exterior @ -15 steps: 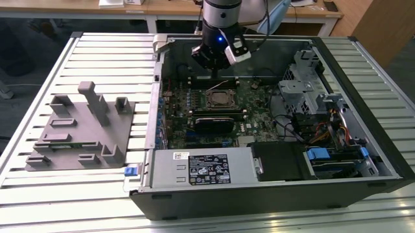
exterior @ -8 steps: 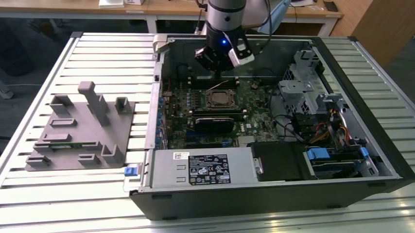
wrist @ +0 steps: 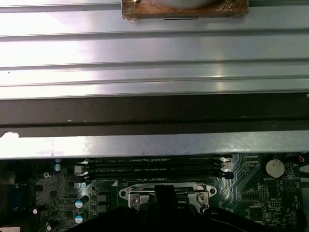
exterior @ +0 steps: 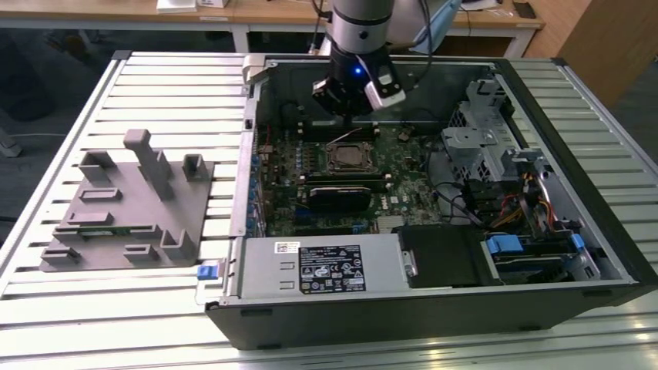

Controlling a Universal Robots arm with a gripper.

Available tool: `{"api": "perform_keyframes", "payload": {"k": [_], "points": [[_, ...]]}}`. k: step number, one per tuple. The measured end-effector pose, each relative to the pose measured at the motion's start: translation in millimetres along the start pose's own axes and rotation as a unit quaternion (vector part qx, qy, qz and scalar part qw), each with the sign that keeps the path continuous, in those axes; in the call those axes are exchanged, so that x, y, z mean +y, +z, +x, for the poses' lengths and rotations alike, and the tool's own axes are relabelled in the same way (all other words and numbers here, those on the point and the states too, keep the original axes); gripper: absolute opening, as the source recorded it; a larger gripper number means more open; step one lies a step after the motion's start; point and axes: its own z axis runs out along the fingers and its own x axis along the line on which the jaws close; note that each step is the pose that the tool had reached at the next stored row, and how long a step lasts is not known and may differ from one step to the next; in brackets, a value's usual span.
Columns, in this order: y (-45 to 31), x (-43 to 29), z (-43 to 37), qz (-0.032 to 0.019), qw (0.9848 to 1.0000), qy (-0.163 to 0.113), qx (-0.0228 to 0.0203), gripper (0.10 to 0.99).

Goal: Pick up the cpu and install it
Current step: 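Install the first cpu locking lever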

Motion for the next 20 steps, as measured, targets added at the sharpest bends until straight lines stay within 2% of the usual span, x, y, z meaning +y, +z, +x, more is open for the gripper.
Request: {"api": "perform_keyframes", "payload": {"k": [7,20], "points": [[3.9,2.2,-4.3,0.0,1.0,0.0,0.0,0.106],[11.2,6.2,-5.4,0.0,1.0,0.0,0.0001,0.106]]}}
